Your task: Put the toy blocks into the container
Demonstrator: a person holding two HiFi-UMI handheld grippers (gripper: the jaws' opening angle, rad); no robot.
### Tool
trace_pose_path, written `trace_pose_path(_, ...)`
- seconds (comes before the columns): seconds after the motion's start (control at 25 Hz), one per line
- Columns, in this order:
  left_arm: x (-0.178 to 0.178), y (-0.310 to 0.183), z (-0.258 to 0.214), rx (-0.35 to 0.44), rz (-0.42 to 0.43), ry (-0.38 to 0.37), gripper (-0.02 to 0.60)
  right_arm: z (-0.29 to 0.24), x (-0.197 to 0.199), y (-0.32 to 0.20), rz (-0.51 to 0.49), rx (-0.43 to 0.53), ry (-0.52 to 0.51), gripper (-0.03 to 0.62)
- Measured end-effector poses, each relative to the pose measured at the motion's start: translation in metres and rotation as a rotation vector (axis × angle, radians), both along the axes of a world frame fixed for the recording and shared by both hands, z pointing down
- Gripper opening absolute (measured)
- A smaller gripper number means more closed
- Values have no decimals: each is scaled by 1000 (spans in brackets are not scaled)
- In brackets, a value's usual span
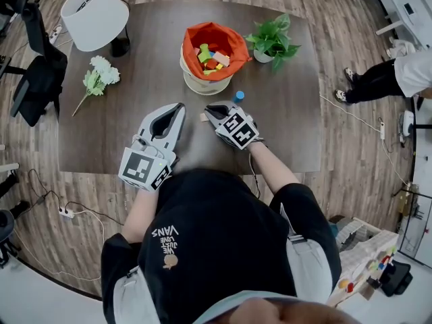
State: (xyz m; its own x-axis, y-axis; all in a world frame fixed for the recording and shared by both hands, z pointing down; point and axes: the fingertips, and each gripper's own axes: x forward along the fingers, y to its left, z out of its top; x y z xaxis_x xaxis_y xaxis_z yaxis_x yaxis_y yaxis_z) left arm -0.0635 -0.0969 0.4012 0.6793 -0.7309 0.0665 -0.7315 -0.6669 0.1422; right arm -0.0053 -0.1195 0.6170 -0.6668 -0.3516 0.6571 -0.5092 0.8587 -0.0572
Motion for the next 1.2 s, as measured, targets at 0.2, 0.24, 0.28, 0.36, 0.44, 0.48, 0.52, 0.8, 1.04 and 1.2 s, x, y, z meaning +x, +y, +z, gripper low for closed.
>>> trace_pose_path(0.2,0,0,1,-3,0,-1,11,19,-6,10,-69,-64,46,178)
trace_pose_path(0.24,1,0,2,-5,1,-1,11,22,-6,10,-75,-69,56,178)
trace_pose_path(0.28,1,0,2,-6,1,0,11,24,-6,11,-80,-74,63,178)
trace_pose_path(0.36,1,0,3,-7,2,0,11,29,-7,11,-92,-85,75,187)
trace_pose_path(0.44,0,-1,3,-8,1,0,11,35,-7,12,-115,-97,95,196)
trace_pose_path(0.48,0,-1,3,-7,0,1,11,38,-8,13,-133,-105,111,202)
trace_pose_path(0.52,0,-2,2,-7,-1,1,11,42,-8,15,-156,-112,129,208)
trace_pose_path(0.8,-3,-2,5,-6,-9,4,11,60,-10,22,-270,-114,222,215)
trace_pose_path(1.04,-7,-2,6,-14,-18,-1,11,69,-12,21,-310,-112,270,213)
trace_pose_path(1.2,-7,-2,7,-9,-20,0,11,71,-11,22,-320,-120,270,211)
